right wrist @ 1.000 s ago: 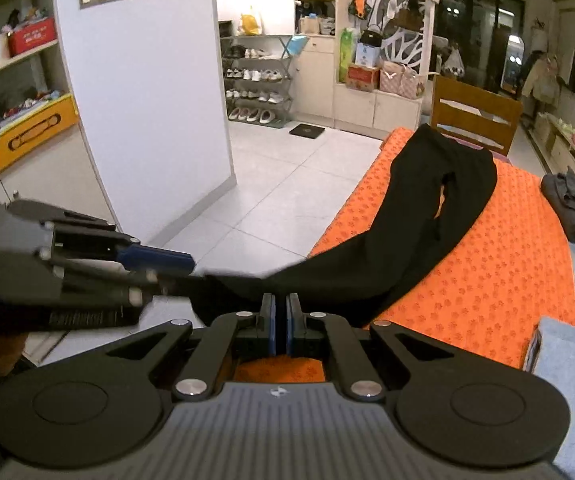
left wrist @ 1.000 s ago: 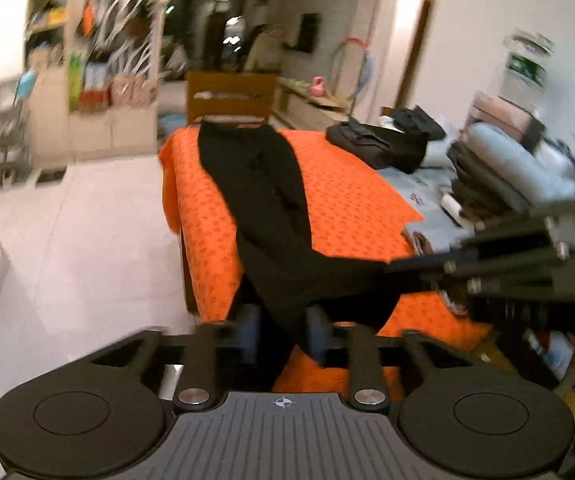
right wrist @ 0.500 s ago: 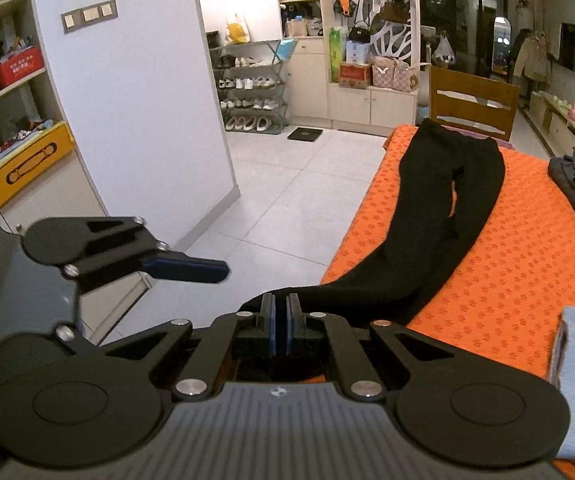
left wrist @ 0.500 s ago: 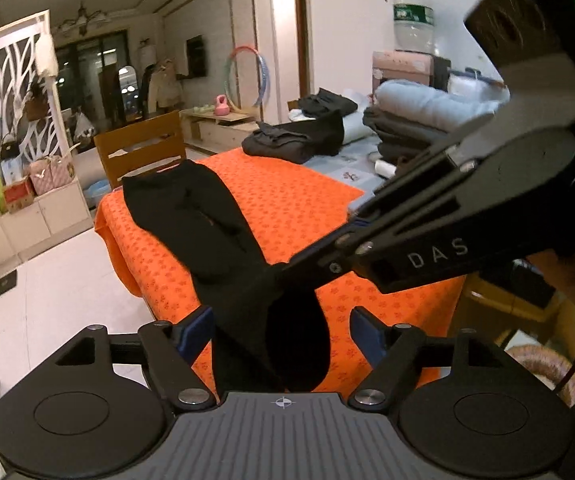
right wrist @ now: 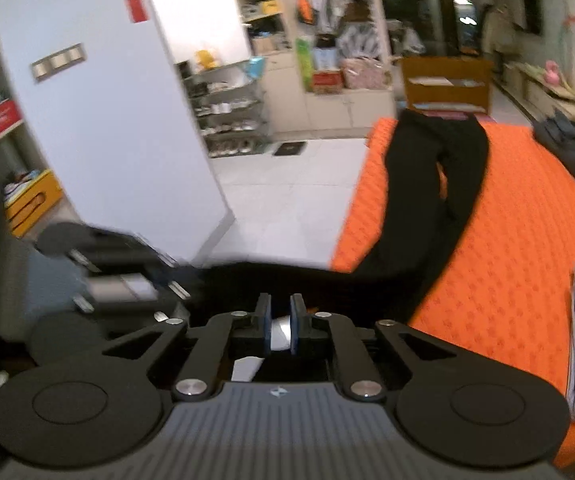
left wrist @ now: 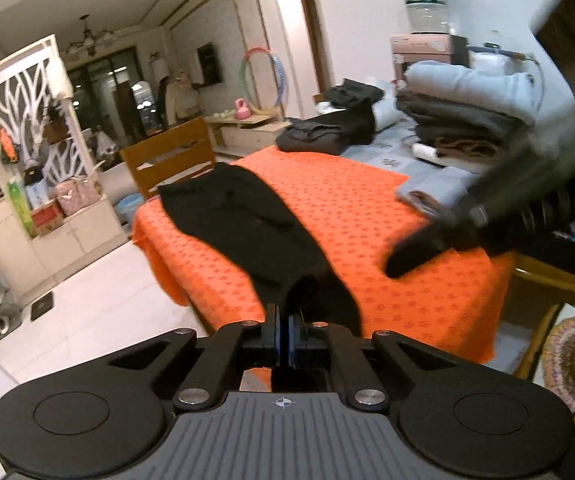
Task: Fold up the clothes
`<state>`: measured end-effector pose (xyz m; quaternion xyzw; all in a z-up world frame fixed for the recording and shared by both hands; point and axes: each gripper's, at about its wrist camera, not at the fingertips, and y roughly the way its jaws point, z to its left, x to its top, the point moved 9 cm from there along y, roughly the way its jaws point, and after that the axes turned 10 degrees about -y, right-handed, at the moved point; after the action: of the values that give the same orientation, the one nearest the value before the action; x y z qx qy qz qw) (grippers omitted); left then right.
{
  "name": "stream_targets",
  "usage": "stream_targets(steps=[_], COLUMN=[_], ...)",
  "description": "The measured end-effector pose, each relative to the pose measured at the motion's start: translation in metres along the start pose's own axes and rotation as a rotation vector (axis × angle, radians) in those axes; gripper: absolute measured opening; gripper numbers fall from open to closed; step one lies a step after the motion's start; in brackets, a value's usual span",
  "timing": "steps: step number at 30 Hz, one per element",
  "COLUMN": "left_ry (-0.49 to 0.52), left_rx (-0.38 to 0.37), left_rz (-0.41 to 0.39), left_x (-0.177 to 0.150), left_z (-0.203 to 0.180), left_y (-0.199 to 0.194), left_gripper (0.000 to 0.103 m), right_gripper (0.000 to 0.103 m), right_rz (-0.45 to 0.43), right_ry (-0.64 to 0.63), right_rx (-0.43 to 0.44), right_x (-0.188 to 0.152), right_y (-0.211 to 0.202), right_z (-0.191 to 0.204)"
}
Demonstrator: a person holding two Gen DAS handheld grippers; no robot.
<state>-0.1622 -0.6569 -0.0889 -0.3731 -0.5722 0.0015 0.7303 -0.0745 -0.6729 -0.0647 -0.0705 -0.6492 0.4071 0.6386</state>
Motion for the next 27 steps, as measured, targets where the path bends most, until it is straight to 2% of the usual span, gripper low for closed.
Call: stream_targets(steps=[3, 5, 7, 9, 14, 21, 27], left_ry=[-0.020, -0.028, -0.030, -0.034, -0.057, -0.075, -0.081], left_rx=[0.024, 0.038, 0.051, 0.063, 0.082, 0.097, 0.100], left_rz=[-0.006, -0.011, -0.020, -0.022, -0.022, -0.024, -0.012], left_x=[0.004, 0.008, 0.010, 0.012, 0.014, 0.015, 0.012], left_z=[0.013, 0.019, 0.023, 0.027, 0.042, 0.055, 0.061], left_y=[-0.002, -0.003, -0.005, -0.006, -0.007, -0.007, -0.006], left_gripper=[0.006, 0.006, 0.006, 0.006, 0.006, 0.006, 0.006], right_gripper=[0.013, 0.019, 0.032, 0.033, 0.033, 0.033, 0.033], right_rz=[0.089, 0.132, 0.161, 0.188, 0.218, 0.281, 0.323], right_ry=[0.071, 0.111, 0.150, 0.191, 0.286, 0.308, 0.405], right_rx=[-0.049, -0.075, -0.098, -0.119, -0.037, 0.056, 0.097], right_x=[-0.034, -0.053, -0.066, -0.078, -0.088, -0.109, -0.127], right_y=[0.027, 0.046, 0.063, 0.081, 0.104, 0.115, 0.132], right_z=[-0.016, -0.023, -0.029, -0.035, -0.021, 0.012, 0.027])
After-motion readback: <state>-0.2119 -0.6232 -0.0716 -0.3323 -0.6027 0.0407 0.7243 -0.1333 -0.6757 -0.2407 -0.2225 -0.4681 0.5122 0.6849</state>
